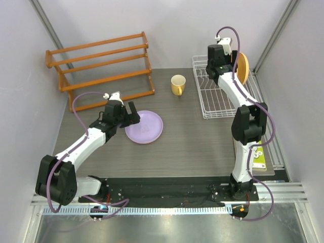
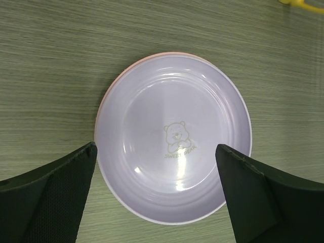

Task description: Unload the plates from the dish rack

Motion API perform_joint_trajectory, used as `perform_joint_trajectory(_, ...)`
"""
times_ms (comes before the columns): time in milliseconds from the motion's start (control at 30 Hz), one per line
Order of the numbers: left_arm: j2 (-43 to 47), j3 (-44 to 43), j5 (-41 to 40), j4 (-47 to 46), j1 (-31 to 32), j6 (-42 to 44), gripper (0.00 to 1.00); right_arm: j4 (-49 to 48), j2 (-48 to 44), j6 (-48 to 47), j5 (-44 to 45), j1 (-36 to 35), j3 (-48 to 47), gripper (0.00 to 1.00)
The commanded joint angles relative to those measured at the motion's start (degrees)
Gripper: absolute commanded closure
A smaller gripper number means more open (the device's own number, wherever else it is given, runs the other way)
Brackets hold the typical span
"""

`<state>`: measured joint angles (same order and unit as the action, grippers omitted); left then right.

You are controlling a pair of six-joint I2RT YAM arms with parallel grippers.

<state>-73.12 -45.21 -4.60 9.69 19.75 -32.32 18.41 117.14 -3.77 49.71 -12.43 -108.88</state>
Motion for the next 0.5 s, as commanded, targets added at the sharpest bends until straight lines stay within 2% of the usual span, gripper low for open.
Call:
perform_joint_trajectory(0,-0.17,-1.46,2.14,-3.71,-0.06,1.20,0.01,-4.88,4.75,-8.61,3.81,1.87,-9.05,0.32)
perform_joint_trajectory(100,-1.49,-1.98,2.31,-3.89,-0.06,1.55,0.01,-4.88,8.27,-10.03,4.08,2.75,-12.13,0.33)
perform_joint_trajectory(367,-4.66,-3.04,2.58,-4.95,-0.06,2.08,0.01,-6.72,12.58,-11.08,3.29,4.25,-13.11,0.36)
perform_joint_trajectory(467,-5.54,-3.39,2.67,-5.21,-0.06,2.08,0.01,-6.90,14.07,-11.35,3.11,4.78,-13.64,0.42)
